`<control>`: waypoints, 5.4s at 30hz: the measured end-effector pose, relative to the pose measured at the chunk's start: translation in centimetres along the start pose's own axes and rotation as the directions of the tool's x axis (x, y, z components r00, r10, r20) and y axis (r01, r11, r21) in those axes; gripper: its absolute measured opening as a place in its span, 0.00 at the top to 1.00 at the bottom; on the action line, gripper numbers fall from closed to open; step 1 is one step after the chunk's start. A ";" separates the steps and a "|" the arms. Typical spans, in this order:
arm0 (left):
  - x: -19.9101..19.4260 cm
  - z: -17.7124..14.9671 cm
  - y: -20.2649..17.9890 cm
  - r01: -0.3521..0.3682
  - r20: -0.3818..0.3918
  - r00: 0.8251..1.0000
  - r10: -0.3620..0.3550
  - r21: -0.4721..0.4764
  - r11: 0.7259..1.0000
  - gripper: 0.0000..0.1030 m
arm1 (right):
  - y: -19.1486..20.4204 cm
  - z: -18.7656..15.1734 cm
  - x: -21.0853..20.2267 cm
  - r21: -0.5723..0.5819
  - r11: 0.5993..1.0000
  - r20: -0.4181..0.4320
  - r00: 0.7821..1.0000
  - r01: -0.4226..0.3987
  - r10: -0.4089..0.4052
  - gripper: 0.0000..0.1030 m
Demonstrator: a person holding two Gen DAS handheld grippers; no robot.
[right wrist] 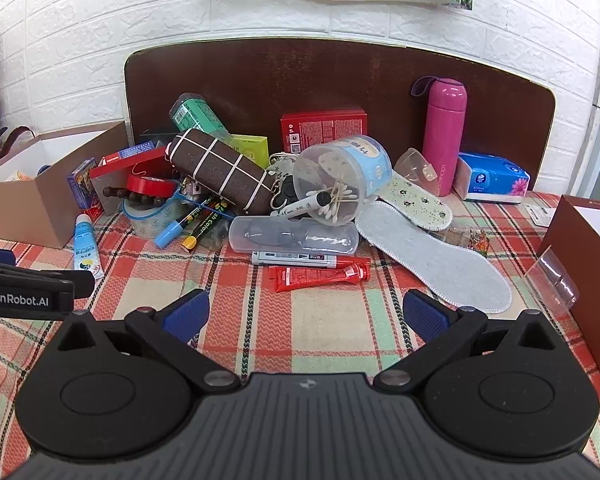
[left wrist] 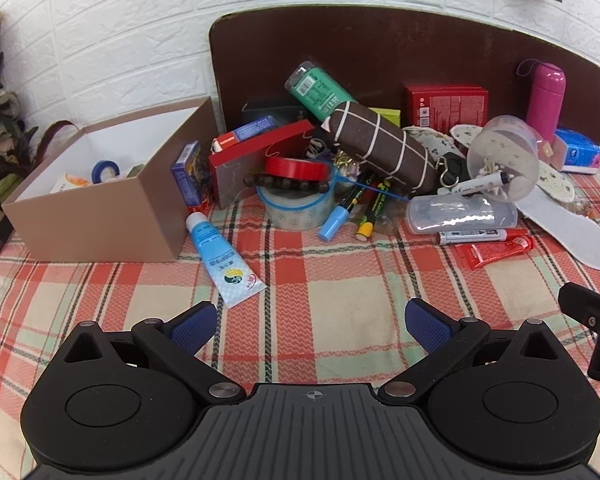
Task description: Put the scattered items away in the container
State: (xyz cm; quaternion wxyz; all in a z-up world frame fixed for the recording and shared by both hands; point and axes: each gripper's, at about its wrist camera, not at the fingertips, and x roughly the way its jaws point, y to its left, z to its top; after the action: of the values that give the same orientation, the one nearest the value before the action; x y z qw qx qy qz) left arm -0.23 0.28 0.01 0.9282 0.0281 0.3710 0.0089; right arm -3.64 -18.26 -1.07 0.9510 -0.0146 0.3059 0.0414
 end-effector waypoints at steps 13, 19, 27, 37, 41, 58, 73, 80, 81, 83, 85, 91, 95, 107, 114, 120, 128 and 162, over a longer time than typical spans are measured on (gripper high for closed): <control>-1.1 -1.0 0.5 0.011 0.012 1.000 -0.010 -0.010 1.000 0.00 | 0.8 -0.2 -1.1 -0.024 1.000 0.019 1.000 -0.005 0.005 0.01; -1.0 -1.0 0.6 0.008 0.010 1.000 -0.008 -0.007 1.000 0.00 | 1.0 -0.3 -0.8 -0.022 1.000 0.011 1.000 -0.011 0.011 0.01; -0.2 -0.7 0.5 0.005 0.000 1.000 -0.005 -0.004 1.000 0.00 | 1.1 -0.4 -0.3 -0.017 1.000 0.000 1.000 -0.020 0.020 0.01; 0.9 -0.5 0.3 -0.003 -0.018 1.000 0.004 0.004 1.000 0.00 | 0.9 -0.3 0.9 -0.012 1.000 -0.024 0.999 -0.027 0.027 0.01; 1.6 -0.4 0.2 -0.009 -0.028 1.000 0.009 0.005 1.000 0.00 | 0.9 -0.3 1.5 -0.010 0.999 -0.034 0.999 -0.031 0.031 0.01; 5.6 0.5 0.0 -0.018 -0.096 0.995 0.019 0.010 1.000 0.00 | 0.7 -0.2 5.5 -0.001 0.998 -0.107 0.993 -0.056 0.055 0.01; 9.9 2.1 -1.3 0.002 -0.146 0.989 0.004 0.038 0.999 0.00 | -0.8 0.3 10.0 0.027 0.998 -0.173 0.983 -0.062 0.065 0.01; 11.3 4.8 -3.6 0.122 -0.115 0.987 -0.112 0.079 0.989 0.03 | -2.7 -0.2 12.6 0.032 0.999 -0.190 0.981 -0.040 0.045 0.01; 11.7 5.4 -4.1 0.146 -0.110 0.985 -0.136 0.086 0.986 0.04 | -3.1 -0.2 13.0 0.039 0.999 -0.196 0.980 -0.035 0.042 0.01; 13.0 6.5 -5.4 0.191 -0.113 0.977 -0.179 0.105 0.976 0.10 | -3.9 -0.3 14.0 0.053 0.998 -0.209 0.977 -0.025 0.035 0.01; 14.5 7.3 -6.8 0.233 -0.139 0.967 -0.216 0.120 0.965 0.18 | -4.5 -0.4 14.8 0.063 0.998 -0.218 0.975 -0.030 0.043 0.01; 17.0 8.0 -10.1 0.343 -0.214 0.928 -0.304 0.176 0.923 0.32 | -5.0 -0.4 16.4 -0.002 0.995 -0.183 0.978 -0.100 0.098 0.01; 18.3 7.8 -11.4 0.393 -0.268 0.902 -0.339 0.181 0.902 0.47 | -5.1 -0.5 17.4 -0.089 0.982 -0.138 0.979 -0.164 0.151 0.01; 18.9 7.4 -13.5 0.361 -0.282 0.913 -0.294 0.221 0.906 0.73 | -6.0 -0.6 16.4 -0.137 0.969 -0.128 0.974 -0.204 0.187 0.22; 15.6 4.9 -14.0 0.388 -0.292 0.907 -0.304 0.294 0.874 0.77 | -6.6 -2.8 11.7 -0.181 0.956 -0.206 0.959 -0.232 0.193 0.37; 12.8 4.8 -13.1 0.402 -0.263 0.907 -0.330 0.297 0.866 0.59 | -6.8 -4.3 8.3 -0.234 0.936 -0.214 0.953 -0.264 0.215 0.35; 13.5 5.6 -16.6 0.595 -0.386 0.793 -0.471 0.327 0.734 0.55 | -6.0 -4.4 8.3 -0.244 0.935 -0.204 0.957 -0.256 0.209 0.33; 8.7 -1.1 -7.8 0.405 -0.331 0.884 -0.330 0.191 0.894 0.89 | -4.3 -5.1 7.4 0.115 0.956 -0.167 0.943 -0.271 0.287 0.78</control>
State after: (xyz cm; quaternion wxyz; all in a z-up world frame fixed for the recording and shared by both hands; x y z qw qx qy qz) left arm 5.28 -7.12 -7.24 0.8367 0.0740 0.4996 -0.2121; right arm -0.27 -22.31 -9.49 0.9033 0.0681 0.3919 0.1604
